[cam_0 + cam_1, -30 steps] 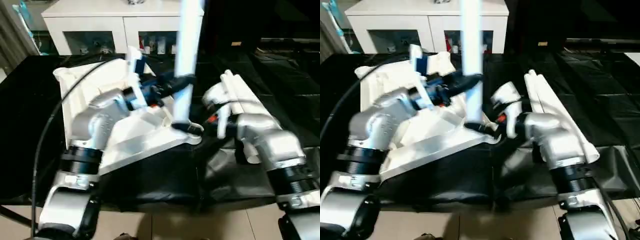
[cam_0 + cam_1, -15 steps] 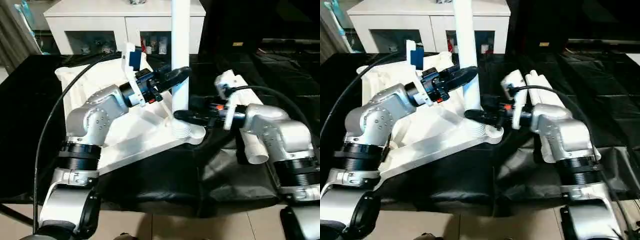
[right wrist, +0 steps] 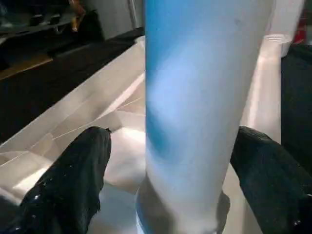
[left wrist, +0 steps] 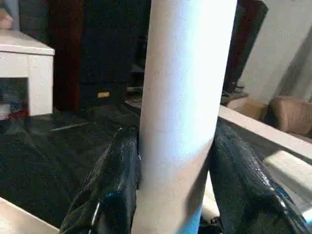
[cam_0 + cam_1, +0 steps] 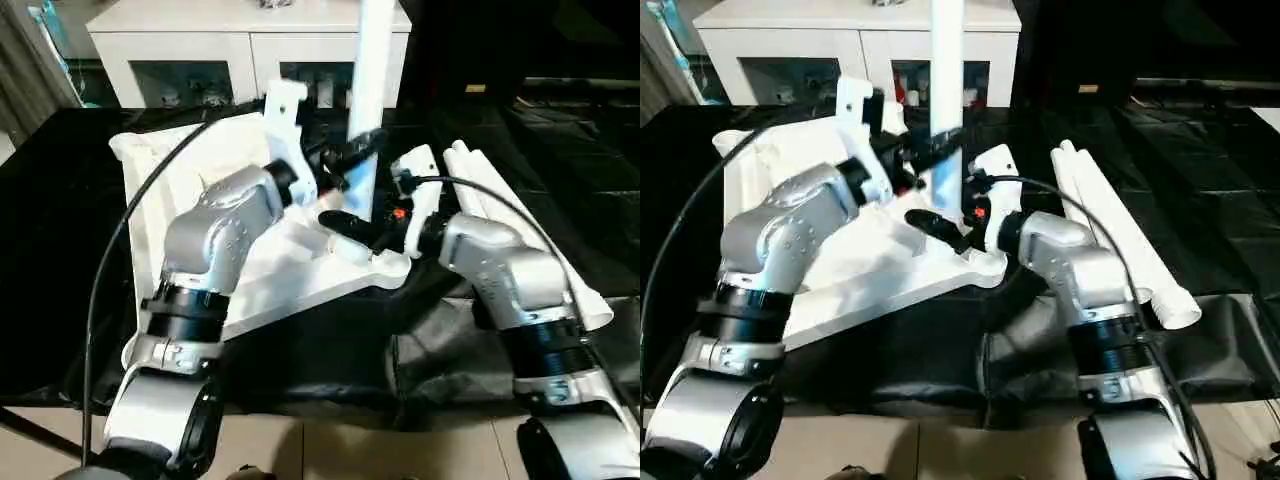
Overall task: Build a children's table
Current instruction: Pick table leg
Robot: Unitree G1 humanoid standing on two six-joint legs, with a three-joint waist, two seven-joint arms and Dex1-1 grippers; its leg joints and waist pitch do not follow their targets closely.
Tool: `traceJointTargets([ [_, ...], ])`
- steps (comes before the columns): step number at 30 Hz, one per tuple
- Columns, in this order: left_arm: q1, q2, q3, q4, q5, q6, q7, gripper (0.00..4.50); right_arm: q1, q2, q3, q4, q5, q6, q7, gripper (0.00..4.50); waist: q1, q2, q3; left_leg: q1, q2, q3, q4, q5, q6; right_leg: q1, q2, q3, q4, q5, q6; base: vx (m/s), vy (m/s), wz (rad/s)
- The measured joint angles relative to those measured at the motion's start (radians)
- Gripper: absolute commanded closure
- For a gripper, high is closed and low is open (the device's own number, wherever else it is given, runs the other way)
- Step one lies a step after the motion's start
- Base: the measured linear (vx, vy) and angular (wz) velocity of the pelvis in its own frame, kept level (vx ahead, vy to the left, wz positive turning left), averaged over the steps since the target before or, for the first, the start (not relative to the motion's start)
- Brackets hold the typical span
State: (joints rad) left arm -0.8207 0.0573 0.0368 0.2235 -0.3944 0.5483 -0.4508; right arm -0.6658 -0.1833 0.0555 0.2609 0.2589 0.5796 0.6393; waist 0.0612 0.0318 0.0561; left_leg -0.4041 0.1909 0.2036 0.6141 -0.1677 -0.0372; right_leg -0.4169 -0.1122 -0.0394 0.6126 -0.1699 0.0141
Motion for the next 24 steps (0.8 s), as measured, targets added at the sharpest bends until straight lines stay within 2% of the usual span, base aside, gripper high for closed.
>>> traceJointTargets([
  [3, 0.0, -0.035, 0.007, -0.022, -0.001, 0.001, 0.051, 2.64, -0.023, 0.054, -0.034, 0.039, -0.014, -0.005, -0.095, 0.98, -0.001, -0.001, 0.001, 0.0, 0.0, 0.0, 0.0, 0.0, 0.0, 0.0, 0.0, 0.0, 0.0, 0.0, 0.0, 0.0, 0.0, 0.0],
  [5, 0.0, -0.039, 0.007, -0.029, -0.002, 0.002, 0.063, 2.64, -0.033, 0.065, -0.05, 0.053, -0.012, -0.006, -0.114, 1.29, -0.001, -0.002, 0.001, 0.0, 0.0, 0.0, 0.0, 0.0, 0.0, 0.0, 0.0, 0.0, 0.0, 0.0, 0.0, 0.0, 0.0, 0.0],
  [8, 0.0, -0.041, 0.008, -0.034, -0.002, 0.005, 0.075, 2.64, -0.036, 0.069, -0.068, 0.061, -0.008, -0.017, -0.133, 1.43, -0.001, -0.004, 0.002, 0.0, 0.0, 0.0, 0.0, 0.0, 0.0, 0.0, 0.0, 0.0, 0.0, 0.0, 0.0, 0.0, 0.0, 0.0],
  [13, 0.0, -0.043, 0.007, -0.046, 0.001, 0.008, 0.095, 2.64, -0.044, 0.087, -0.07, 0.074, 0.005, -0.025, -0.152, 1.77, -0.001, -0.004, 0.003, 0.0, 0.0, 0.0, 0.0, 0.0, 0.0, 0.0, 0.0, 0.0, 0.0, 0.0, 0.0, 0.0, 0.0, 0.0],
  [15, 0.0, -0.043, 0.006, -0.046, 0.004, 0.008, 0.096, 2.64, -0.045, 0.091, -0.07, 0.079, 0.005, -0.025, -0.155, 2.1, -0.001, -0.005, 0.003, 0.0, 0.0, 0.0, 0.0, 0.0, 0.0, 0.0, 0.0, 0.0, 0.0, 0.0, 0.0, 0.0, 0.0, 0.0],
  [24, 0.0, -0.028, -0.015, -0.054, 0.019, 0.008, 0.094, 2.64, -0.047, 0.098, -0.054, 0.081, 0.005, -0.03, -0.144, 2.5, -0.001, -0.009, 0.005, 0.0, 0.0, 0.0, 0.0, 0.0, 0.0, 0.0, 0.0, 0.0, 0.0, 0.0, 0.0, 0.0, 0.0, 0.0],
])
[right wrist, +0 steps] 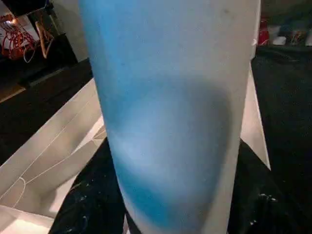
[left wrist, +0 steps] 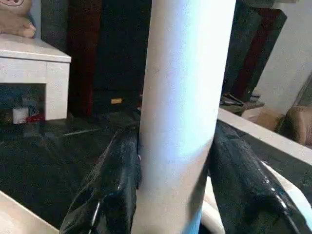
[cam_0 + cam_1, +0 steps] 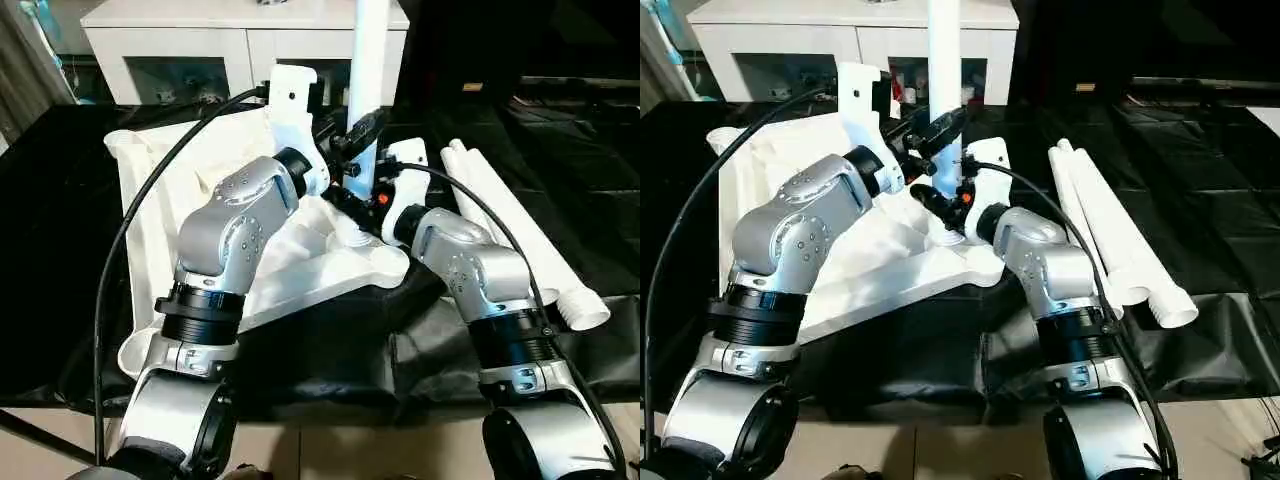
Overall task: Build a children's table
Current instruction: Pick table leg
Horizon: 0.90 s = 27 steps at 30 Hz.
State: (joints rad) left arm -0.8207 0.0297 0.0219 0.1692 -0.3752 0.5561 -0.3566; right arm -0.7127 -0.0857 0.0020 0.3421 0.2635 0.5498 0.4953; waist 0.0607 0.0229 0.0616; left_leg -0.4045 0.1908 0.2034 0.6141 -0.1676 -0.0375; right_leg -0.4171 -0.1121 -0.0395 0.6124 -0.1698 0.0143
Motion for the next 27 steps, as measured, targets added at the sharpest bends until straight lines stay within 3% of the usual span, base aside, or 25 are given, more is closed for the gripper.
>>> traceJointTargets([
  [6, 0.0, 0.006, 0.0, -0.007, 0.003, 0.0, -0.002, 2.64, -0.015, -0.004, 0.006, 0.022, 0.0, -0.016, 0.014, 2.53, 0.0, 0.0, 0.0, 0.0, 0.0, 0.0, 0.0, 0.0, 0.0, 0.0, 0.0, 0.0, 0.0, 0.0, 0.0, 0.0, 0.0, 0.0],
  [7, 0.0, 0.006, 0.002, -0.007, -0.002, 0.0, -0.007, 2.08, -0.016, -0.007, 0.007, 0.022, -0.001, -0.019, 0.018, 2.54, 0.0, 0.0, 0.0, 0.0, 0.0, 0.0, 0.0, 0.0, 0.0, 0.0, 0.0, 0.0, 0.0, 0.0, 0.0, 0.0, 0.0, 0.0],
  [10, 0.0, 0.005, 0.035, -0.008, -0.068, 0.018, -0.052, 1.94, -0.016, -0.027, 0.009, 0.021, 0.0, -0.035, 0.041, 2.54, 0.001, 0.0, 0.0, 0.0, 0.0, 0.0, 0.0, 0.0, 0.0, 0.0, 0.0, 0.0, 0.0, 0.0, 0.0, 0.0, 0.0, 0.0],
  [14, -0.001, 0.057, 0.104, -0.049, -0.249, 0.114, -0.228, 1.51, 0.026, -0.101, 0.007, 0.0, 0.019, -0.039, 0.15, 2.6, 0.001, 0.0, 0.0, 0.0, 0.0, 0.0, 0.0, 0.0, 0.0, 0.0, 0.0, 0.0, 0.0, 0.0, 0.0, 0.0, 0.0, 0.0],
  [16, -0.001, 0.082, 0.11, -0.047, -0.283, 0.155, -0.283, 1.5, 0.06, -0.132, 0.024, -0.041, 0.034, -0.04, 0.229, 2.62, 0.002, 0.0, 0.0, 0.0, 0.0, 0.0, 0.0, 0.0, 0.0, 0.0, 0.0, 0.0, 0.001, 0.0, 0.0, 0.0, 0.0, 0.0],
  [21, -0.001, 0.128, 0.092, -0.045, -0.311, 0.214, -0.385, 1.2, 0.098, -0.194, 0.076, -0.106, 0.058, -0.041, 0.368, 2.62, -0.001, 0.0, 0.0, 0.001, 0.0, 0.0, 0.001, 0.0, 0.0, 0.001, 0.0, 0.0, 0.002, 0.0, 0.0, 0.0, 0.0, 0.0],
  [27, -0.001, 0.137, 0.027, -0.012, -0.267, 0.222, -0.369, 1.2, 0.114, -0.204, 0.097, -0.123, 0.058, -0.051, 0.414, 2.62, 0.001, 0.0, 0.0, 0.002, 0.0, -0.001, 0.002, 0.0, 0.0, 0.002, 0.0, 0.0, 0.002, 0.0, 0.0, 0.0, 0.0, 0.0],
])
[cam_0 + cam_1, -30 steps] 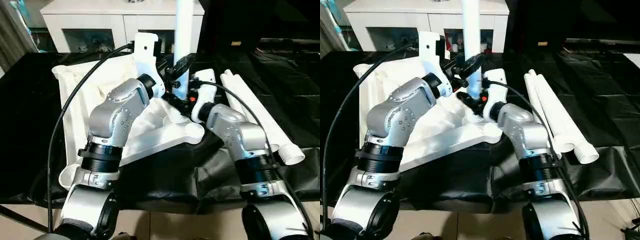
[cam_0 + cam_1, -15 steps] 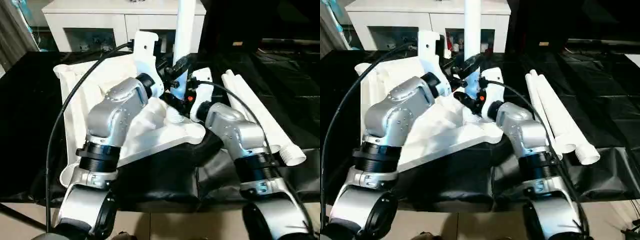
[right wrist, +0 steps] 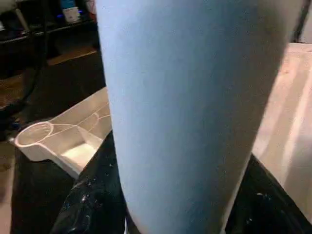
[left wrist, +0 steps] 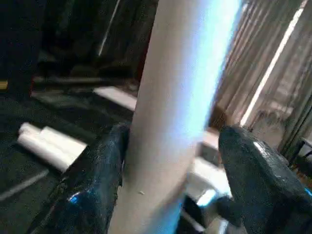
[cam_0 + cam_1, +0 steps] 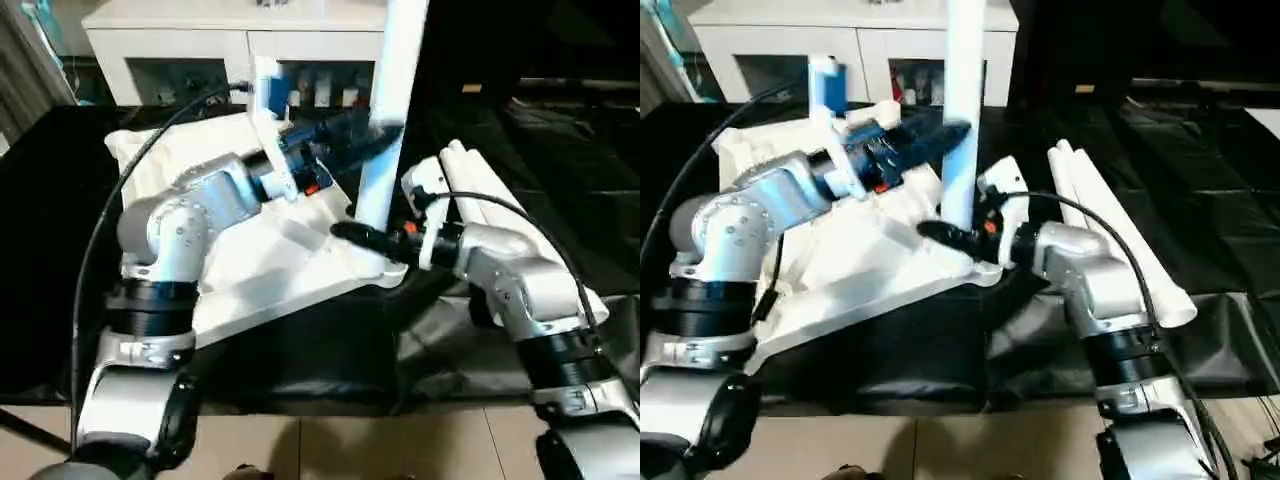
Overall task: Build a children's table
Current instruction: Pick table leg
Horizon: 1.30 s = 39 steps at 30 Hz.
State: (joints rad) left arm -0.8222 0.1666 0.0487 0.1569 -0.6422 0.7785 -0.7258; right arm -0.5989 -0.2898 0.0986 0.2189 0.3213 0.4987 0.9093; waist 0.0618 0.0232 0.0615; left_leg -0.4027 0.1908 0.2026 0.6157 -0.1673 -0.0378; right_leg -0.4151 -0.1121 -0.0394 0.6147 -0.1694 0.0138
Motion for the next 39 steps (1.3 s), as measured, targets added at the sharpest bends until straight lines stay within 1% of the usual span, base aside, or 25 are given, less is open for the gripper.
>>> traceJointTargets([
  [4, 0.0, -0.013, -0.005, 0.016, 0.006, 0.006, 0.007, 1.2, 0.006, -0.003, 0.018, -0.021, 0.0, -0.001, 0.018, 2.62, 0.0, 0.0, 0.0, 0.0, 0.0, 0.0, 0.001, 0.0, 0.0, 0.0, 0.0, 0.0, 0.0, 0.0, 0.0, 0.0, 0.0, 0.0],
  [6, 0.0, -0.017, -0.005, 0.013, -0.01, 0.02, -0.002, 1.2, 0.008, -0.007, 0.029, -0.021, 0.0, -0.001, 0.027, 2.62, 0.0, 0.0, 0.0, 0.0, 0.0, 0.0, 0.001, 0.0, 0.0, 0.0, 0.0, 0.0, 0.0, 0.0, 0.0, 0.0, 0.0, 0.0],
  [7, 0.0, -0.017, -0.005, 0.012, -0.016, 0.025, -0.005, 1.48, 0.01, -0.008, 0.03, -0.021, 0.0, -0.001, 0.03, 2.62, 0.0, 0.0, 0.0, 0.0, 0.0, 0.0, 0.001, 0.0, 0.0, 0.0, 0.0, 0.0, 0.0, 0.0, 0.0, 0.0, 0.0, 0.0],
  [10, 0.0, -0.02, 0.015, 0.012, -0.042, 0.039, -0.007, 1.58, 0.014, -0.01, 0.032, -0.03, 0.0, -0.001, 0.042, 2.62, 0.0, 0.0, 0.0, 0.0, 0.0, 0.0, 0.001, 0.0, 0.0, 0.0, 0.0, 0.0, 0.0, 0.0, 0.0, 0.0, 0.0, 0.0],
  [13, 0.0, -0.019, 0.03, 0.003, -0.071, 0.051, -0.012, 1.93, 0.017, -0.019, 0.04, -0.042, 0.0, -0.001, 0.058, 2.62, 0.0, 0.0, 0.0, 0.0, 0.0, 0.0, 0.001, 0.0, 0.0, 0.0, 0.0, 0.0, 0.0, 0.0, 0.0, 0.0, 0.0, 0.0],
  [16, 0.0, -0.007, 0.036, -0.009, -0.071, 0.058, -0.013, 2.01, 0.017, -0.023, 0.04, -0.046, 0.004, -0.001, 0.069, 2.62, -0.001, 0.0, 0.0, 0.0, 0.0, 0.0, 0.001, 0.0, 0.0, 0.0, 0.0, 0.0, 0.0, 0.0, 0.0, 0.0, 0.0, 0.0],
  [19, 0.001, -0.005, 0.039, -0.022, -0.071, 0.067, -0.012, 2.23, 0.017, -0.027, 0.042, -0.049, 0.01, -0.001, 0.078, 2.62, 0.0, 0.0, 0.0, 0.0, 0.0, 0.0, 0.001, 0.0, 0.0, 0.0, 0.0, 0.0, 0.0, 0.0, 0.0, 0.0, 0.0, 0.0],
  [28, 0.001, 0.001, 0.05, -0.023, -0.07, 0.062, -0.007, 2.4, 0.017, -0.027, 0.042, -0.049, 0.021, -0.001, 0.081, 2.63, 0.001, -0.001, 0.0, 0.0, 0.0, 0.0, 0.002, 0.0, 0.0, 0.0, 0.0, 0.0, 0.0, 0.0, 0.0, 0.0, 0.0, 0.0],
  [34, 0.001, 0.011, 0.03, -0.043, -0.044, 0.041, -0.007, 2.45, 0.017, -0.026, 0.043, -0.049, 0.021, -0.006, 0.078, 2.63, 0.001, -0.001, 0.0, 0.0, 0.0, -0.001, 0.002, 0.0, 0.0, 0.0, 0.0, 0.0, 0.0, 0.0, 0.0, 0.0, 0.0, 0.0],
  [36, 0.001, 0.014, 0.02, -0.054, -0.031, 0.033, -0.008, 2.49, 0.017, -0.026, 0.042, -0.049, 0.021, -0.007, 0.076, 1.93, 0.001, -0.001, 0.0, 0.0, 0.0, -0.001, 0.002, 0.0, 0.0, 0.0, 0.0, 0.0, 0.0, 0.0, 0.0, 0.0, 0.0, 0.0],
  [38, 0.001, 0.025, -0.001, -0.062, -0.017, 0.023, -0.01, 2.49, 0.017, -0.025, 0.045, -0.05, 0.021, -0.009, 0.076, 1.87, 0.001, -0.001, 0.0, 0.0, 0.0, -0.001, 0.002, 0.0, 0.0, 0.0, 0.0, 0.0, 0.0, 0.0, 0.0, 0.0, 0.0, 0.0],
  [39, 0.001, 0.031, -0.013, -0.069, -0.011, 0.02, -0.013, 2.5, 0.017, -0.025, 0.046, -0.05, 0.02, -0.009, 0.074, 1.73, 0.001, -0.001, 0.0, 0.0, 0.0, -0.001, 0.002, 0.0, 0.0, 0.0, 0.0, 0.0, 0.001, 0.0, 0.0, 0.0, 0.0, 0.0],
])
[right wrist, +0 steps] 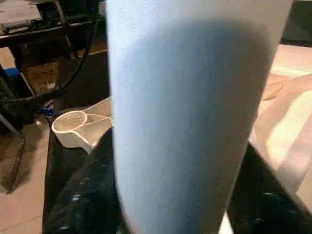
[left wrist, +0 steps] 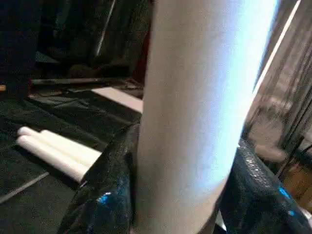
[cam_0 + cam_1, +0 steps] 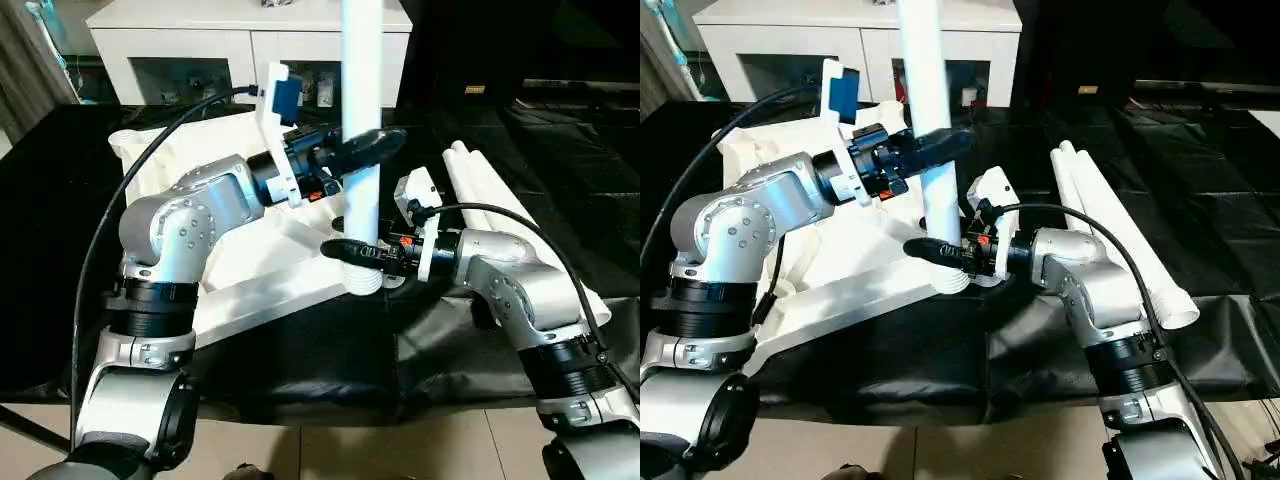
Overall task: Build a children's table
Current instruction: Pick table leg
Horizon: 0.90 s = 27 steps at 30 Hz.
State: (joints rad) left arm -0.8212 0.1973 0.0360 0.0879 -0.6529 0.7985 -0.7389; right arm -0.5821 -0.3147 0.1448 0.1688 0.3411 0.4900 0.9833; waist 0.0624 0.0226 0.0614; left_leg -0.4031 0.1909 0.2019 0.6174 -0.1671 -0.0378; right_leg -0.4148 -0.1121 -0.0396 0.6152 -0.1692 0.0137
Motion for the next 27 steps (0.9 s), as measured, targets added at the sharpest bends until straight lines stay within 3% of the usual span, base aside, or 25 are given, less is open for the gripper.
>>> traceJointTargets([
  [4, 0.0, 0.001, -0.024, -0.01, 0.013, -0.015, -0.012, 2.61, 0.0, -0.001, 0.001, 0.0, -0.011, 0.0, -0.019, 1.47, 0.0, 0.0, 0.0, 0.0, 0.0, 0.0, 0.0, 0.0, 0.0, 0.0, 0.0, 0.0, 0.0, 0.0, 0.0, 0.0, 0.0, 0.0],
  [27, 0.0, 0.043, -0.12, -0.034, 0.133, -0.129, -0.03, 2.67, -0.008, 0.005, -0.031, -0.002, 0.001, 0.05, -0.097, 1.47, -0.001, 0.001, 0.0, 0.0, 0.0, -0.001, 0.0, 0.0, -0.001, 0.0, 0.0, 0.0, 0.001, 0.0, 0.0, 0.0, 0.0, 0.0],
])
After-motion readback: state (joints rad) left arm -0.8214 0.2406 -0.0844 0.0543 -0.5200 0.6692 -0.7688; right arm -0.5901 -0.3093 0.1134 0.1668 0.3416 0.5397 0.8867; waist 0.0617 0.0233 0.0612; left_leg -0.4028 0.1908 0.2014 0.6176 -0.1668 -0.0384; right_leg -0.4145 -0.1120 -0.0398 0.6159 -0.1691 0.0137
